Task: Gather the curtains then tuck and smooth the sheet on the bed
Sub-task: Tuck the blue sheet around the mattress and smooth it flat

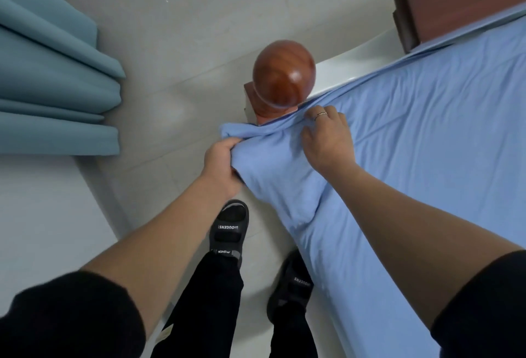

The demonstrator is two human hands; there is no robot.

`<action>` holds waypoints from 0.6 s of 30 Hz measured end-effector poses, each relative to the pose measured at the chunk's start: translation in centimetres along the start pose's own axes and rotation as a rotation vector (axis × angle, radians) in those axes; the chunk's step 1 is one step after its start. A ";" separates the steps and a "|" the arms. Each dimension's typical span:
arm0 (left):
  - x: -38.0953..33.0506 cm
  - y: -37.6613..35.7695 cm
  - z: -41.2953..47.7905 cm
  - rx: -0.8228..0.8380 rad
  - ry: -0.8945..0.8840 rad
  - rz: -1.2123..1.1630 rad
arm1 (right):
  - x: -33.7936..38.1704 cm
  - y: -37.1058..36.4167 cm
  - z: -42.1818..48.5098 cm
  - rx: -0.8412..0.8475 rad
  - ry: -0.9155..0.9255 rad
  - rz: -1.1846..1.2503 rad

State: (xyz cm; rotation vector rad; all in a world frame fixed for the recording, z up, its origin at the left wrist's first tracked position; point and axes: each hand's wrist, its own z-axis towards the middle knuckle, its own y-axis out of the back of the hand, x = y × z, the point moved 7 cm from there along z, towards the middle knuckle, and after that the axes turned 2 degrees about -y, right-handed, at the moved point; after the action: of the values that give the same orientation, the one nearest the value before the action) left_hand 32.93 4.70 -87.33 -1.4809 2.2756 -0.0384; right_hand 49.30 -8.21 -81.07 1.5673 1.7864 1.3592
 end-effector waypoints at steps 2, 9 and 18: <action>0.3 1.2 -0.3 -0.041 0.025 -0.035 | 0.6 0.5 -0.4 -0.020 0.018 -0.012; -1.5 2.0 0.4 -0.064 -0.144 0.430 | 1.1 -0.7 1.3 0.121 0.011 -0.086; -1.9 0.7 0.8 -0.027 0.017 -0.055 | 0.5 -0.8 1.4 -0.014 0.091 -0.138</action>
State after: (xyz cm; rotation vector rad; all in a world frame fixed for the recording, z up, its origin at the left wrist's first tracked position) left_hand 33.28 6.78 -87.58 -1.5629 2.2565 -0.0369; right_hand 49.83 -7.15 -82.25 1.3680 1.8962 1.3938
